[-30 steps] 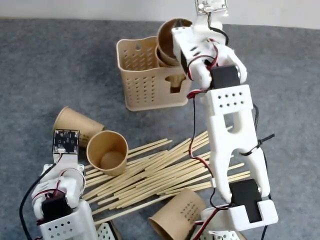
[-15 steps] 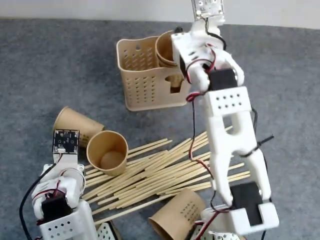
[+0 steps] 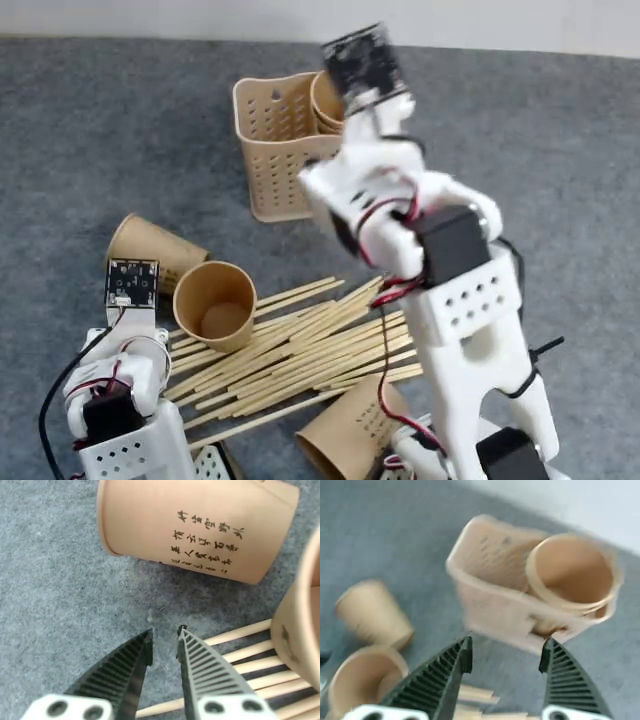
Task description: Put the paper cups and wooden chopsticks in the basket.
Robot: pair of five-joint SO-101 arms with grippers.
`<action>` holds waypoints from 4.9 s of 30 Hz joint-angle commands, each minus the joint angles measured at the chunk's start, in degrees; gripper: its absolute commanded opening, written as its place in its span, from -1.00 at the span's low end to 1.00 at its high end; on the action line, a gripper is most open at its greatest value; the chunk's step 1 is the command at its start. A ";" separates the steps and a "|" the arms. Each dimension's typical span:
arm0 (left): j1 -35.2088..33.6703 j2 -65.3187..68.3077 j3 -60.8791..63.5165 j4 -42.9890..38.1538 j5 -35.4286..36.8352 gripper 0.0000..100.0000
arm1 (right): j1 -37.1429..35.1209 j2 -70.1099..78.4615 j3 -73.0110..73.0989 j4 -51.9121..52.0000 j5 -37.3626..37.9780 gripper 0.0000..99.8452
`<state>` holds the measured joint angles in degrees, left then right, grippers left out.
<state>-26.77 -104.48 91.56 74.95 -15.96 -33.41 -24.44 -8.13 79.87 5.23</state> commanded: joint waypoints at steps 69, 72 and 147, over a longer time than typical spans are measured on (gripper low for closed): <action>-0.84 -0.84 -0.48 -0.62 -0.26 -0.80 | -0.04 -3.03 20.09 -1.89 0.09 -0.99; -0.84 -0.84 -0.48 -0.62 -0.26 -0.80 | 2.33 -3.03 14.81 -0.13 0.09 -0.99; -0.84 -0.84 -0.48 -0.62 -0.26 -0.80 | 13.05 19.21 -3.47 -28.09 -0.35 -0.99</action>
<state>-26.77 -104.48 91.56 74.95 -15.96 -19.16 -1.14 -13.14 50.24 4.26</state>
